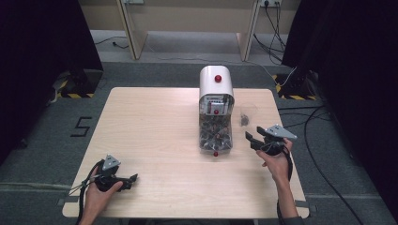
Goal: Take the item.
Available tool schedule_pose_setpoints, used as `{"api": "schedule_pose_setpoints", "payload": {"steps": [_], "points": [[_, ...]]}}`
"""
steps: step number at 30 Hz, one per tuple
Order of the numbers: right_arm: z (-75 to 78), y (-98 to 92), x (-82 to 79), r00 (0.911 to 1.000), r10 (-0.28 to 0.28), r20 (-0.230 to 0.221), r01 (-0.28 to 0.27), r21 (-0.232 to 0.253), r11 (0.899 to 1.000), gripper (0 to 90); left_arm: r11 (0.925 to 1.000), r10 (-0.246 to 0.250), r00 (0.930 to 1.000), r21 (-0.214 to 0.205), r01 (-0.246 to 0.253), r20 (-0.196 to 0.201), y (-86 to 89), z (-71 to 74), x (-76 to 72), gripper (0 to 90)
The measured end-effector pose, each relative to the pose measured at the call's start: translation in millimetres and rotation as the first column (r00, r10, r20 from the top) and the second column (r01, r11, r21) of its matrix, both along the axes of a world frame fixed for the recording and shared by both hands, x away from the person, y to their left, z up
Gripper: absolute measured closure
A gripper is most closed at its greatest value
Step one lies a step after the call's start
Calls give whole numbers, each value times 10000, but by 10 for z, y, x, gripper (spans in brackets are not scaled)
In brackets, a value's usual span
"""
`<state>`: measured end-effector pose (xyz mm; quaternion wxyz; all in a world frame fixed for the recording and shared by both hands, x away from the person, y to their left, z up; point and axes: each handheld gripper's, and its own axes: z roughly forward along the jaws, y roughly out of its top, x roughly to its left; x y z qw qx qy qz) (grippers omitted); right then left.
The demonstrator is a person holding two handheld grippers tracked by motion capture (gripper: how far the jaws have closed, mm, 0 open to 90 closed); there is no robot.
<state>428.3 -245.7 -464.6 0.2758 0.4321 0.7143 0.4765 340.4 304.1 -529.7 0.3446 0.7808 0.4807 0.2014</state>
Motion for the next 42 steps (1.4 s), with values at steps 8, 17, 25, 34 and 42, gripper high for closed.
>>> {"api": "schedule_pose_setpoints", "payload": {"steps": [8,17,25,34,42], "points": [[-52,-19,-107,9998,20,-192,-21,-70,10000,400,10000,2,10000,-2,-2,2,0,0,0,0],[-104,5,-226,9981,146,-602,-170,-398,9991,293,10000,2,10000,-1,-2,0,0,0,0,0],[-124,18,-337,9966,303,-766,-347,-571,9978,254,10000,0,10000,-1,0,1,0,0,0,0],[-170,75,-476,9939,490,-985,-578,-886,9944,242,10000,-57,10000,21,57,-7,1,1,-3,0],[-266,148,-595,9897,769,-1207,-886,-944,9916,241,10000,-60,10000,25,60,-9,1,1,-3,0]]}}
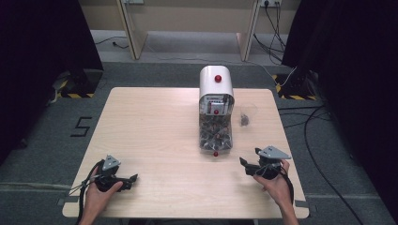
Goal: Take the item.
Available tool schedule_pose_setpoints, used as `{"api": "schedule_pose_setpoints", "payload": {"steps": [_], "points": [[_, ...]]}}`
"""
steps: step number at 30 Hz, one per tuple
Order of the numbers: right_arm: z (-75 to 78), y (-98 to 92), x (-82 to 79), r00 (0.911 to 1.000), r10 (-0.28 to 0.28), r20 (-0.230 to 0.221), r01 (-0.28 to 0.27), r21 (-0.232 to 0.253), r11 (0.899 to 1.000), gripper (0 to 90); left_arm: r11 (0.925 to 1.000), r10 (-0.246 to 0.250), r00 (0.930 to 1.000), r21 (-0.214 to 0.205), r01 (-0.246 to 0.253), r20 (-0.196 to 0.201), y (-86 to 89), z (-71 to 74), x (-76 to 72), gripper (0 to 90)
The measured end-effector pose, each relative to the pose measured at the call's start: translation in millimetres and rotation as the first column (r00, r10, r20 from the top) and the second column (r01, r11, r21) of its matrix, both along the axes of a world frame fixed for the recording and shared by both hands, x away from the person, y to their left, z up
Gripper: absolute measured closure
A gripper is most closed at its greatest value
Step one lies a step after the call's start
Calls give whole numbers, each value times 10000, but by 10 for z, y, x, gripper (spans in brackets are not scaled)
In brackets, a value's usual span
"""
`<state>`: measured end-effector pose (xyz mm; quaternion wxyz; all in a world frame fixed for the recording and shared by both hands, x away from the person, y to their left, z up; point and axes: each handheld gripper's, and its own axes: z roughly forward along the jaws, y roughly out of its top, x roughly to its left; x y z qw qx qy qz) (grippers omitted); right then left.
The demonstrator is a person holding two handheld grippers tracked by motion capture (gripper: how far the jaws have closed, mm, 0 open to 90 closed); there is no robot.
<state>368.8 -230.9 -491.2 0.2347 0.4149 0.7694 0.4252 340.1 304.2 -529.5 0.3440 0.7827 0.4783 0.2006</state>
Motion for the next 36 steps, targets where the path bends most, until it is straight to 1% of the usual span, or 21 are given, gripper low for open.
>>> {"api": "schedule_pose_setpoints", "payload": {"steps": [5,6,8,10,18,24,28,32,36], "points": [[-61,55,-53,9997,209,-149,-210,-104,9997,237,10000,-2,10000,2,2,0,0,0,0,0],[-95,81,-86,9991,302,-301,-306,-134,9994,232,10000,1,10000,-2,-1,0,0,0,0,0],[-115,92,-108,9985,388,-378,-396,-191,9990,227,10000,-2,10000,0,2,0,0,0,0,0],[-131,93,-130,9982,389,-458,-400,-234,9989,206,10000,-3,10000,3,3,-2,0,0,0,0],[-179,77,-221,9971,312,-687,-331,-255,9991,190,10000,1,10000,-5,-1,5,0,0,0,0],[-193,72,-265,9967,344,-735,-366,-290,9989,190,10000,-1,10000,2,1,2,0,0,0,0],[-202,62,-304,9962,273,-825,-298,-285,9992,190,10000,-3,10000,0,3,0,0,0,-1,0],[-218,49,-331,9961,233,-851,-269,-418,9988,191,10000,-2,10000,0,2,0,0,0,-2,0],[-233,45,-359,9954,205,-931,-246,-437,9987,192,10000,-1,10000,-1,1,1,0,0,-2,0]]}}
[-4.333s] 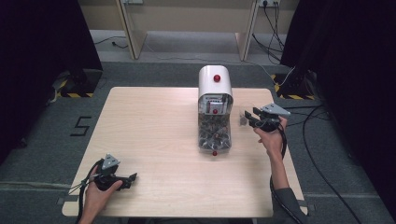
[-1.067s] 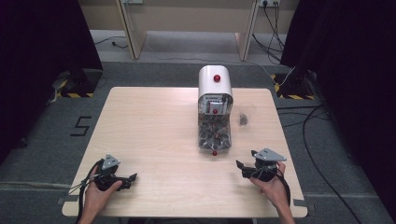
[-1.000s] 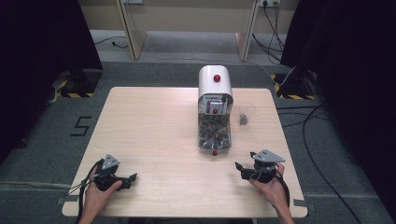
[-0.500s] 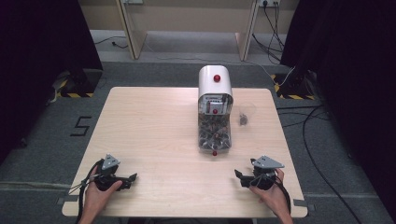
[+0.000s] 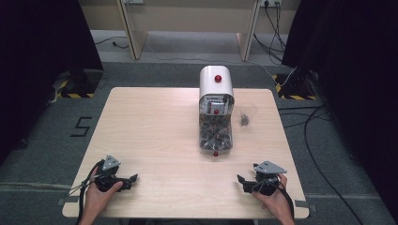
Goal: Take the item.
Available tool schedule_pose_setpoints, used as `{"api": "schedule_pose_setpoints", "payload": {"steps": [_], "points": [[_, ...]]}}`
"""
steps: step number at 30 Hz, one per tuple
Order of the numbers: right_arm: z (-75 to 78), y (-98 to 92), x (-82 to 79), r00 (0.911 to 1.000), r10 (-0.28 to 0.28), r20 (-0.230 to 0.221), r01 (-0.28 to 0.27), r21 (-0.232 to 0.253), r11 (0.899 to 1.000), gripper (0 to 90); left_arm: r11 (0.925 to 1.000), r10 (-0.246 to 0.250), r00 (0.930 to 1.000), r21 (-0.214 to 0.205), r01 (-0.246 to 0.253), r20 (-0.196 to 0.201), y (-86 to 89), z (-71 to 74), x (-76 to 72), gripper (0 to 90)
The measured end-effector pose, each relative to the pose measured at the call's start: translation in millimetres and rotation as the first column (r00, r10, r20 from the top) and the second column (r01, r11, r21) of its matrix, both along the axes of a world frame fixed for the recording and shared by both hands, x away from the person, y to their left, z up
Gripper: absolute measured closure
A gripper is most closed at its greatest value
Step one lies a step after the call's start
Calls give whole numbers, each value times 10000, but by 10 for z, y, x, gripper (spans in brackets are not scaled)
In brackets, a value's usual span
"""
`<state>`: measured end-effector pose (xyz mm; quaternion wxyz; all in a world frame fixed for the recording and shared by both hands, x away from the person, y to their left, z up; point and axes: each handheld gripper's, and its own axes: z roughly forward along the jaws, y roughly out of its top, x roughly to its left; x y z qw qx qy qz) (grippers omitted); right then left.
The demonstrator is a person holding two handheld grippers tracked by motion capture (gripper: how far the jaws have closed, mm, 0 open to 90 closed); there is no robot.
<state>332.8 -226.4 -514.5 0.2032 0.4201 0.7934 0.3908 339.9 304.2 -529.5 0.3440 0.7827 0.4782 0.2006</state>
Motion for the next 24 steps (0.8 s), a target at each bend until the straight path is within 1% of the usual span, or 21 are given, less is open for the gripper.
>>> {"api": "schedule_pose_setpoints", "payload": {"steps": [2,4,17,19,20,24], "points": [[-23,-5,-28,10000,-25,-95,23,-205,9998,194,10000,8,10000,-13,-8,7,-1,-1,0,0],[-36,-15,-42,9999,-45,-151,41,-248,9997,195,10000,1,10000,-1,-1,3,0,0,0,0],[-63,-111,-137,9988,-297,-398,283,-357,9990,199,10000,1,10000,-4,-1,3,0,0,0,0],[-65,-118,-142,9989,-283,-385,269,-364,9990,200,10000,9,10000,-14,-9,7,-1,-1,0,0],[-67,-129,-154,9984,-299,-474,277,-462,9985,200,10000,9,10000,-13,-9,8,-1,-1,0,0],[-71,-135,-178,9981,-271,-545,243,-509,9984,201,10000,9,10000,-14,-9,4,-1,0,0,0]]}}
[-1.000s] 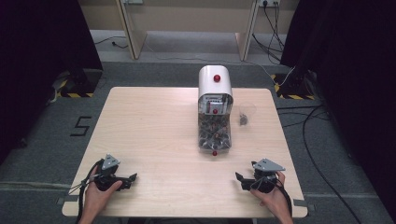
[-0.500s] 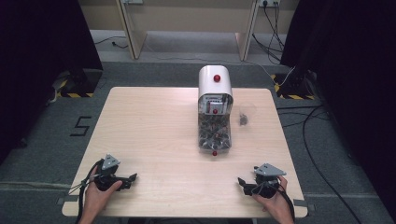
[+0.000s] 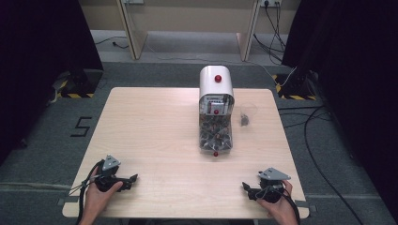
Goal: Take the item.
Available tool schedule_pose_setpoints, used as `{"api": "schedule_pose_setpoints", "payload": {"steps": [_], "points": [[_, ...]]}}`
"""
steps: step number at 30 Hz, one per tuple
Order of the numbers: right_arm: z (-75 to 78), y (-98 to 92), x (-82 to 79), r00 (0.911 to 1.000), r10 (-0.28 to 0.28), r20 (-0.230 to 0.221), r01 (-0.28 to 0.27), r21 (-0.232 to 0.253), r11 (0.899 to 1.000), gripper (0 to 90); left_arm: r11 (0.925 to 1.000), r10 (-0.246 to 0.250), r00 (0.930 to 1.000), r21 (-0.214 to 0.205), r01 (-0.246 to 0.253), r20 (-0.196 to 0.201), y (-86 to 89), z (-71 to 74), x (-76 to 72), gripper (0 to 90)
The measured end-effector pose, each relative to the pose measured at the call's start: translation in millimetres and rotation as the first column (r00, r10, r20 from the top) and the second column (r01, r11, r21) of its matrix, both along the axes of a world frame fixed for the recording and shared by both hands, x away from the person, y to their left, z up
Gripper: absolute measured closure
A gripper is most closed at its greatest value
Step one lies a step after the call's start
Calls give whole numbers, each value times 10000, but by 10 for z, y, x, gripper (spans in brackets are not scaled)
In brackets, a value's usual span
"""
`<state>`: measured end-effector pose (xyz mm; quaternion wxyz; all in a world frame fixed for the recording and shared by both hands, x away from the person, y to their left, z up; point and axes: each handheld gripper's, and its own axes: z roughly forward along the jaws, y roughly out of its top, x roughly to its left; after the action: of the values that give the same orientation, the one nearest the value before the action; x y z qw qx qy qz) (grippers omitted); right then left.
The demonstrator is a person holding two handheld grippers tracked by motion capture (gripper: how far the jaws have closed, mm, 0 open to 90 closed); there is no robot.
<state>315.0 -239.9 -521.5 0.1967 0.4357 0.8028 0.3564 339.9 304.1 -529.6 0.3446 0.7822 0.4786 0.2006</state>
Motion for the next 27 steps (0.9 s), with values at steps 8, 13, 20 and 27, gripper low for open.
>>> {"api": "schedule_pose_setpoints", "payload": {"steps": [8,13,20,27], "points": [[-4,-8,-57,9999,-52,-106,51,-112,9999,186,10000,-7,10000,16,7,-2,1,0,0,0],[-9,-18,-110,9999,-106,-99,105,-117,9999,169,10000,-7,10000,14,7,-2,1,0,0,0],[-24,-39,-252,9997,-227,-53,226,-61,9997,154,10000,4,10000,12,-4,-4,1,0,-2,0],[-60,-72,-357,9992,-301,279,297,141,9995,152,10000,4,10000,14,-4,-6,1,0,-3,0]]}}
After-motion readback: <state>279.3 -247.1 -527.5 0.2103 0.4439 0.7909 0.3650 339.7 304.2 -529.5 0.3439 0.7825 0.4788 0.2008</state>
